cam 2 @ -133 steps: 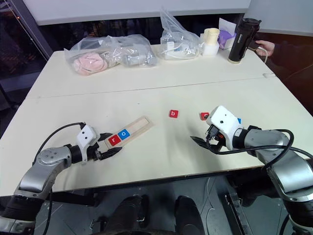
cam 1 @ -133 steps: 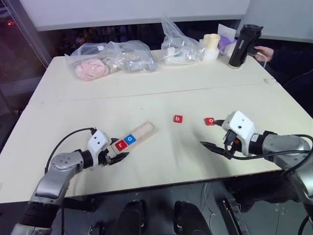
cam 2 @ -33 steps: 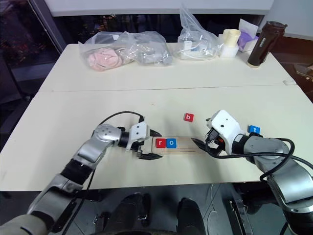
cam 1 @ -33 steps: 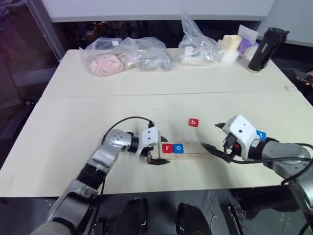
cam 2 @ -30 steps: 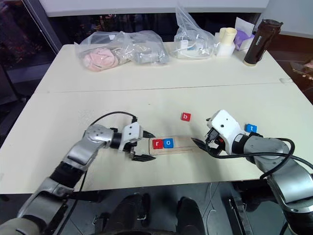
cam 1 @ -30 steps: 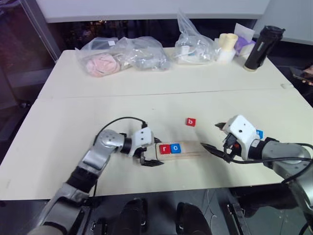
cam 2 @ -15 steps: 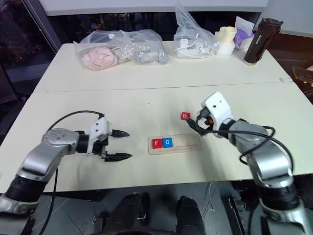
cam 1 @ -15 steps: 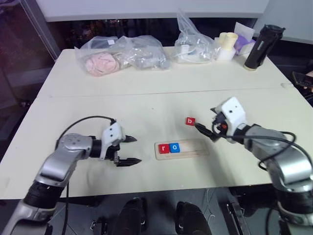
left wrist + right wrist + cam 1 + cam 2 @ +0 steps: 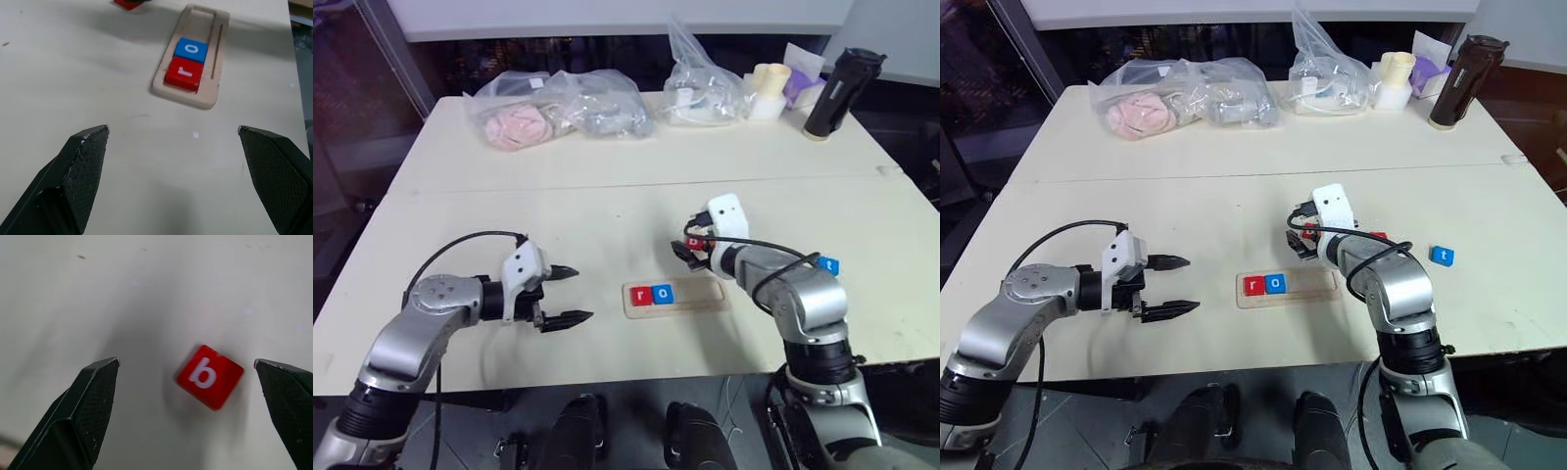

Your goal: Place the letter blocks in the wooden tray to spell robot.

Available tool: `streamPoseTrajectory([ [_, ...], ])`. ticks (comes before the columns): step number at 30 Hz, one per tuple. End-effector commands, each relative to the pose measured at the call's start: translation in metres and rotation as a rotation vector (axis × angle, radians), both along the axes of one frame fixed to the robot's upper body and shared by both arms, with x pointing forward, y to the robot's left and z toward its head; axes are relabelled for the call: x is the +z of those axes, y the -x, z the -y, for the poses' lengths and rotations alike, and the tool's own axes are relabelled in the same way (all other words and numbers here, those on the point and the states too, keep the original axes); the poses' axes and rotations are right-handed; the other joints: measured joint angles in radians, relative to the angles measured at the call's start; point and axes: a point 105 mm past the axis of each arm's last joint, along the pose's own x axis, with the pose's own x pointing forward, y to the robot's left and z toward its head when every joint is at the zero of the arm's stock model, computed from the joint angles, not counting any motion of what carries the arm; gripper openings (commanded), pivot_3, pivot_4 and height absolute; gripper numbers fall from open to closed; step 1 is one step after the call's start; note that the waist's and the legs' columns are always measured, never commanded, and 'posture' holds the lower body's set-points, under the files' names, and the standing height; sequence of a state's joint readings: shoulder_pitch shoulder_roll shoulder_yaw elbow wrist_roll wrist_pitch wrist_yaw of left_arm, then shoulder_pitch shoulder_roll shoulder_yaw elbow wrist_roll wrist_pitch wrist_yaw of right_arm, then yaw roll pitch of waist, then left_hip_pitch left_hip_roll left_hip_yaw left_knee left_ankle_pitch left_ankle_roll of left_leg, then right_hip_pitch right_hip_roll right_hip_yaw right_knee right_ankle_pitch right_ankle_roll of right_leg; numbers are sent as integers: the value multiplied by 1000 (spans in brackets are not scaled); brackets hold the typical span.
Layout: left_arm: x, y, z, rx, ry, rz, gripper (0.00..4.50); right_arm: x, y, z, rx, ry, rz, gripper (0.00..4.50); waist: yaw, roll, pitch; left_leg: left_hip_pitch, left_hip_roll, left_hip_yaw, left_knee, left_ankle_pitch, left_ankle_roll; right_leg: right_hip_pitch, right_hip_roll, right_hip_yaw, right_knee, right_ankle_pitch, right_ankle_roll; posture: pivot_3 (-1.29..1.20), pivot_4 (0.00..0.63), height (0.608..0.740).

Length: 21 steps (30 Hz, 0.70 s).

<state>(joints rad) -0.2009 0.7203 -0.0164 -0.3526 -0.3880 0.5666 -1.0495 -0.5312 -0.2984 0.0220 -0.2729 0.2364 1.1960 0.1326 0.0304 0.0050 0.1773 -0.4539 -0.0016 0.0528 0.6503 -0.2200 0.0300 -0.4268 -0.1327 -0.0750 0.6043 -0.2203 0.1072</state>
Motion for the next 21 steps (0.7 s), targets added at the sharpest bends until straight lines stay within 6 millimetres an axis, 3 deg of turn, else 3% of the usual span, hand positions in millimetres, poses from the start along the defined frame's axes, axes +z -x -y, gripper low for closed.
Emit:
streamPoseTrajectory([
  [1,14,4,4,-12,5,39,4437,5,-6,1,-59,45,33,4500,-5,0,0,0,0,0,0,0,0,0,0,0,1,0,0,0,150,725],
  [14,15,4,6,13,4,38,4437,-13,-24,-9,-204,-102,-87,4500,-45,0,0,6,2,-1,1,3,-3,0,3,0,11,0,0,0,150,725],
  [21,11,3,4,27,3,39,4437,-21,-26,-21,-217,-76,-115,4500,-46,0,0,6,2,-1,1,3,-3,0,3,1,11,0,0,0,150,725],
])
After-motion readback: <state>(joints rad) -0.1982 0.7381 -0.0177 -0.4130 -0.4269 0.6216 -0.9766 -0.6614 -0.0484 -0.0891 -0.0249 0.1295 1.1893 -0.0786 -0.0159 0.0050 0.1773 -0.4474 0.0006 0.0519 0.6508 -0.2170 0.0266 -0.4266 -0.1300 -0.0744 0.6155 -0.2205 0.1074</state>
